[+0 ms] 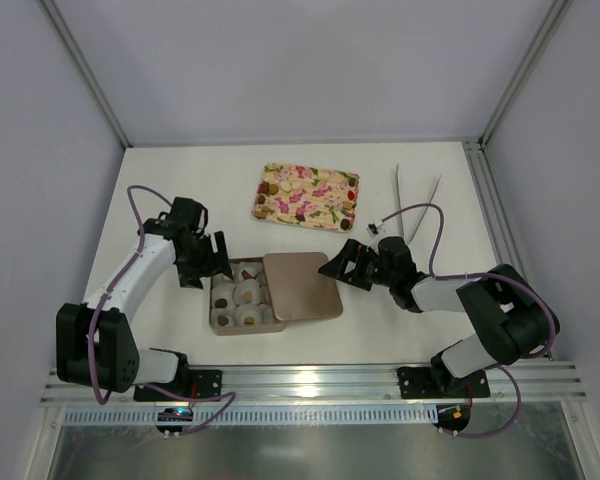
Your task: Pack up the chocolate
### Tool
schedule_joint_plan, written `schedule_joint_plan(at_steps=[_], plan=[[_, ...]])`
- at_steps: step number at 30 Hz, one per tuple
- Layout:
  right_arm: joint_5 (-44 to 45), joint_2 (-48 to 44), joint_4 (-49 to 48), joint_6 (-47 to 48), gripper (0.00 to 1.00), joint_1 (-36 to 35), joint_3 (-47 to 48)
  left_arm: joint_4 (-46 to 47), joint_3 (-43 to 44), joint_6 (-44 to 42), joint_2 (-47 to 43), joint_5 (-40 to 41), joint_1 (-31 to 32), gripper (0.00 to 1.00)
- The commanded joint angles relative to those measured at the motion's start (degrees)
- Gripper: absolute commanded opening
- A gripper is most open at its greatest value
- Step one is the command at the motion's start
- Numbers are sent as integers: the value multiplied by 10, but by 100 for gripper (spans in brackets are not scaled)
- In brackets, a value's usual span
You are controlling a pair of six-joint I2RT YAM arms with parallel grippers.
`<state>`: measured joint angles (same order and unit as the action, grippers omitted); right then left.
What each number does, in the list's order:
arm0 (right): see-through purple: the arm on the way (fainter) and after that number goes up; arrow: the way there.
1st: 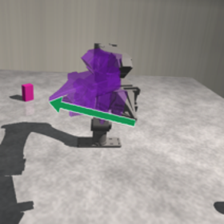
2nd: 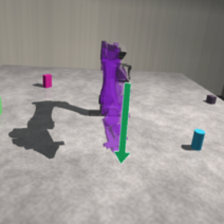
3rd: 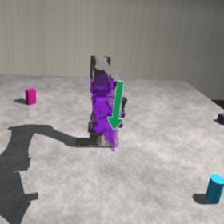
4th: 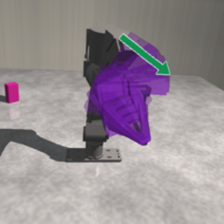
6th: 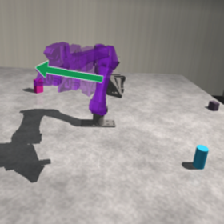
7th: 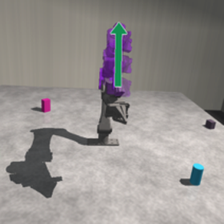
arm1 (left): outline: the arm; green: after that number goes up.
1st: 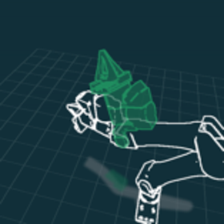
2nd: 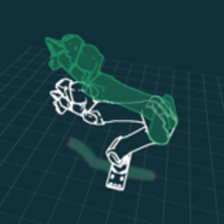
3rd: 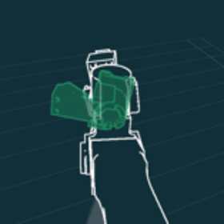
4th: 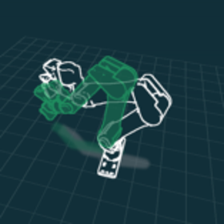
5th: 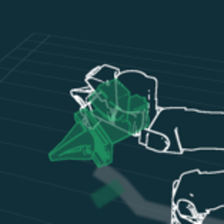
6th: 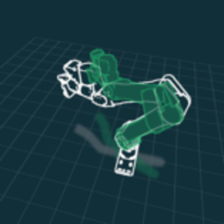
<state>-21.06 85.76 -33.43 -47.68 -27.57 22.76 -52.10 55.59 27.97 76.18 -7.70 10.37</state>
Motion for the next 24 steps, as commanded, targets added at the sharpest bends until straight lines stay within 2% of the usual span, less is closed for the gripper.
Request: schedule_joint_plan(at_steps=[1,9,24], plan=[[22,-15,48,43,98,2,18,16,-7,18,8,-11,-4,79],[5,-10,70,54,98,-17,36,51,-43,55,9,-43,-4,80],[7,17,50,29,98,-56,40,118,-94,101,-6,-91,-4,79]])
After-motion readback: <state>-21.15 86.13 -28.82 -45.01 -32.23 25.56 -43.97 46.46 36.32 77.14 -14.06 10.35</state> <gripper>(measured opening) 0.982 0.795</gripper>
